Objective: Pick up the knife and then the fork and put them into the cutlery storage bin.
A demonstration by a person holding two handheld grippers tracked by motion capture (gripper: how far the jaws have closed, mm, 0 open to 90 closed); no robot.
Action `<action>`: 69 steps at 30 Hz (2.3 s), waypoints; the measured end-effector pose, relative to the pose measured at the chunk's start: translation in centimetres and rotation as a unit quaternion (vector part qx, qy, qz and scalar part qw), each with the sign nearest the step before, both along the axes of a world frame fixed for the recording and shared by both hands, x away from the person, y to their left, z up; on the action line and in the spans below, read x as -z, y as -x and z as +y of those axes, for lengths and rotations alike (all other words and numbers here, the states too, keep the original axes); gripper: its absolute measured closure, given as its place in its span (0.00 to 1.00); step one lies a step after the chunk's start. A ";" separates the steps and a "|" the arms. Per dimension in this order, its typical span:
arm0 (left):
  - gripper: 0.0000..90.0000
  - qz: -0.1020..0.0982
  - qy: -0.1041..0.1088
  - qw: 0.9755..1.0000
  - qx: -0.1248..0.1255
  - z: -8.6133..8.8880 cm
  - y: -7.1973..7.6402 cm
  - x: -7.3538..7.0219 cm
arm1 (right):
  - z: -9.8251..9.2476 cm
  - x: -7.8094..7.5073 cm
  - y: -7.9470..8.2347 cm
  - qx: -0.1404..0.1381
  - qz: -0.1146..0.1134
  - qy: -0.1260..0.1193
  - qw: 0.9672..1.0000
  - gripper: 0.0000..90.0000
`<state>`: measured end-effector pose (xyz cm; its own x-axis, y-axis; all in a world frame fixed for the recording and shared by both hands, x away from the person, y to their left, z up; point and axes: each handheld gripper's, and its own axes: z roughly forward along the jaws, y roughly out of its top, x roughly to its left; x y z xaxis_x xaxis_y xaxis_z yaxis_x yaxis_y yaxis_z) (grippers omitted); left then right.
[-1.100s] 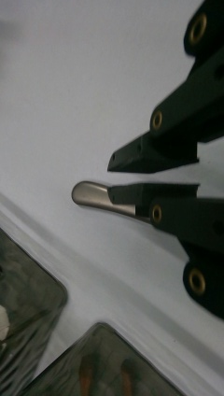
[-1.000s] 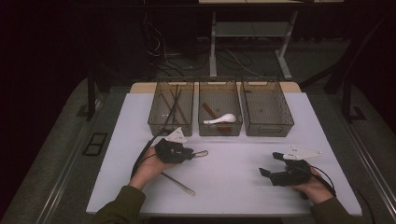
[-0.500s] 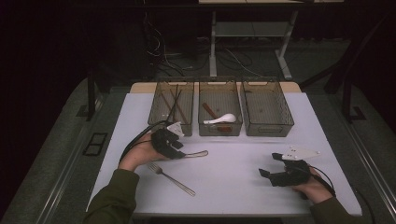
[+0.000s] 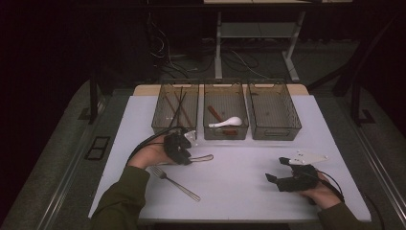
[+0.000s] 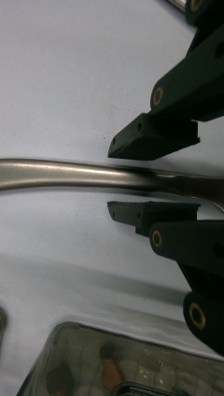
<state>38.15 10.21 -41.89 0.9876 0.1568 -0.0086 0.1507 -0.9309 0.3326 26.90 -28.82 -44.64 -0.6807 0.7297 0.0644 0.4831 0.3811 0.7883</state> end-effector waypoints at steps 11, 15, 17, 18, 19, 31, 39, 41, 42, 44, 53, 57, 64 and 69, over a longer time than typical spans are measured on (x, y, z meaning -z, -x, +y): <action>0.82 0.009 -0.027 0.999 0.014 -0.7 -0.4 -0.1 | -0.1 0.0 0.1 0.001 0.000 0.001 1.000 0.18; 0.84 0.010 -0.021 1.000 0.014 -0.5 -0.4 -0.1 | -0.1 0.0 0.1 0.000 -0.001 0.003 1.000 0.18; 0.86 0.012 -0.010 1.000 0.013 -0.2 -0.4 0.0 | -0.1 0.0 0.1 0.001 -0.001 0.002 1.000 0.18; 0.86 0.012 -0.010 1.000 0.013 -0.2 -0.4 0.0 | -0.1 0.0 0.1 0.001 -0.001 0.002 1.000 0.18; 0.86 0.013 0.008 1.000 0.012 0.3 -0.5 0.1 | -0.1 0.0 0.1 0.001 0.000 0.002 1.000 0.18; 0.88 0.016 0.039 0.999 0.014 1.1 -0.5 0.4 | -0.1 0.1 0.1 -0.001 0.001 0.002 1.000 0.18; 0.88 0.009 0.040 0.999 0.019 1.0 -0.4 0.4 | -0.1 0.1 0.1 -0.001 0.003 0.001 1.000 0.18; 0.88 0.001 0.042 0.999 0.021 0.9 -0.4 0.3 | -0.1 0.1 0.0 0.000 0.003 0.001 1.000 0.18; 0.88 0.001 0.042 0.999 0.021 0.9 -0.4 0.3 | -0.1 0.1 0.0 0.000 0.003 0.001 1.000 0.18; 0.88 -0.003 0.041 0.999 0.021 0.7 -0.5 0.3 | -0.1 0.1 0.1 -0.001 0.003 0.001 1.000 0.18; 0.88 -0.005 0.038 0.999 0.025 -0.4 -1.0 0.2 | -0.1 0.1 0.0 -0.002 0.001 -0.001 1.000 0.18; 0.88 -0.006 0.047 0.998 0.029 -1.1 -1.1 -0.2 | -0.1 -0.1 0.0 -0.004 -0.002 0.000 1.000 0.18; 0.88 -0.003 0.051 0.998 0.044 -2.2 -0.8 -1.0 | 0.6 -0.9 -0.6 -0.025 -0.010 0.003 1.000 0.18; 0.88 -0.006 0.058 0.996 0.068 -3.7 0.1 -1.9 | 2.2 -3.0 -2.2 -0.089 0.014 0.020 0.996 0.18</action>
<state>38.05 6.55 -40.02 0.9998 0.0198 -0.0063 0.0205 -0.8974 0.4407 29.14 -26.60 -41.61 -0.7979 0.5999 0.0580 0.4261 0.4933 0.7584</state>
